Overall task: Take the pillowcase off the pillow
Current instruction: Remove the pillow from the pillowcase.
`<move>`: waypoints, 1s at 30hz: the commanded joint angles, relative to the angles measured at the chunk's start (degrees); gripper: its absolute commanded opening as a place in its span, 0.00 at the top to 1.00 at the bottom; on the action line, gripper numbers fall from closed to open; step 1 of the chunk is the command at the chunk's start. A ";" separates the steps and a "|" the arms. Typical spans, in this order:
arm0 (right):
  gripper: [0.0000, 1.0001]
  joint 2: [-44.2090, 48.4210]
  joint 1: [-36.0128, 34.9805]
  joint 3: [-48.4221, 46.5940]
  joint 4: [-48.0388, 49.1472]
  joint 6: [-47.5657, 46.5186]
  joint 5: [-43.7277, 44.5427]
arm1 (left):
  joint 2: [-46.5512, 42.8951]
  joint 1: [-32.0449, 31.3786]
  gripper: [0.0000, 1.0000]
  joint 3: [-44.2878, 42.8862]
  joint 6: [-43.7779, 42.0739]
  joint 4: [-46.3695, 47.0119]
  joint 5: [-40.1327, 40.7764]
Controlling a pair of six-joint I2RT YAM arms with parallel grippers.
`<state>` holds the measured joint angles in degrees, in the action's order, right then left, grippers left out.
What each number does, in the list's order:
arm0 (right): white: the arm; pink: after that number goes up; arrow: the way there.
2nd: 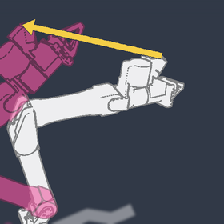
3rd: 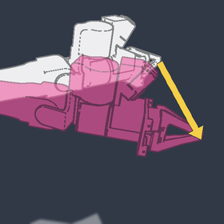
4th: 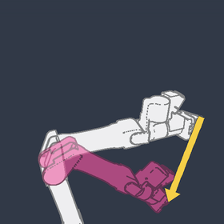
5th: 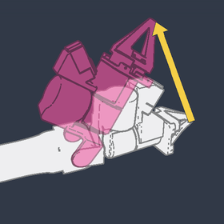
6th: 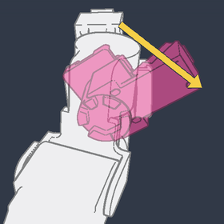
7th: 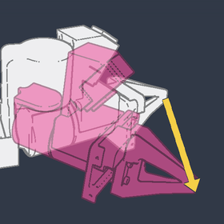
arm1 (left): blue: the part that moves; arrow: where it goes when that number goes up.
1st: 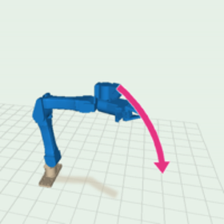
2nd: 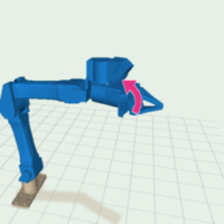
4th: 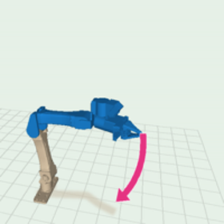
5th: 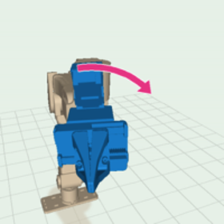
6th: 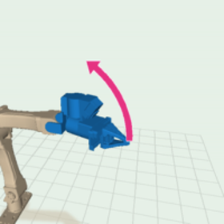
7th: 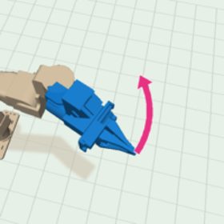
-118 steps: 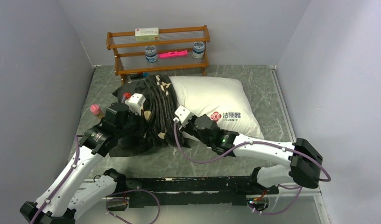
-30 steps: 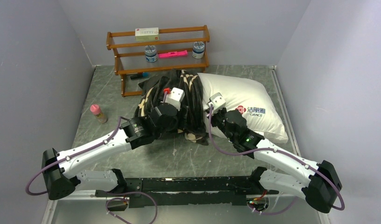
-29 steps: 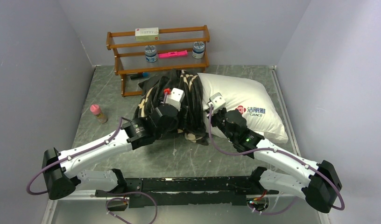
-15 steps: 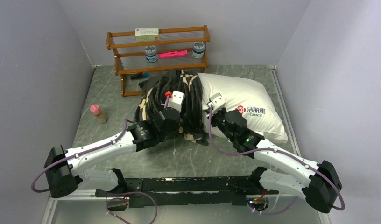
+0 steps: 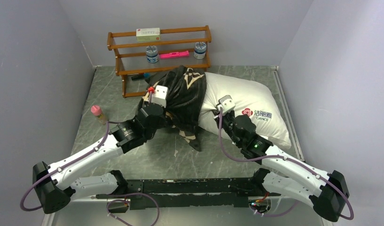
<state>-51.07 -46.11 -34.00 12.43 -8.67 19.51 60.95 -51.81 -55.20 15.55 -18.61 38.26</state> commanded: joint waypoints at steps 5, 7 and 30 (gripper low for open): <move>1.00 9.80 1.94 -0.68 6.27 -0.11 18.02 | -6.35 11.89 0.95 0.20 -9.59 -7.58 13.10; 1.00 10.70 1.98 -0.57 6.29 -0.20 18.02 | -7.48 13.51 0.95 0.80 -10.27 -7.44 13.25; 1.00 7.01 1.94 -0.68 4.30 -1.74 0.85 | -13.15 20.29 0.69 -0.09 -5.40 -7.40 -16.16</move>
<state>-44.84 -45.34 -32.08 8.62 -10.02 17.43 48.86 -31.97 -50.87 11.16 -25.65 27.51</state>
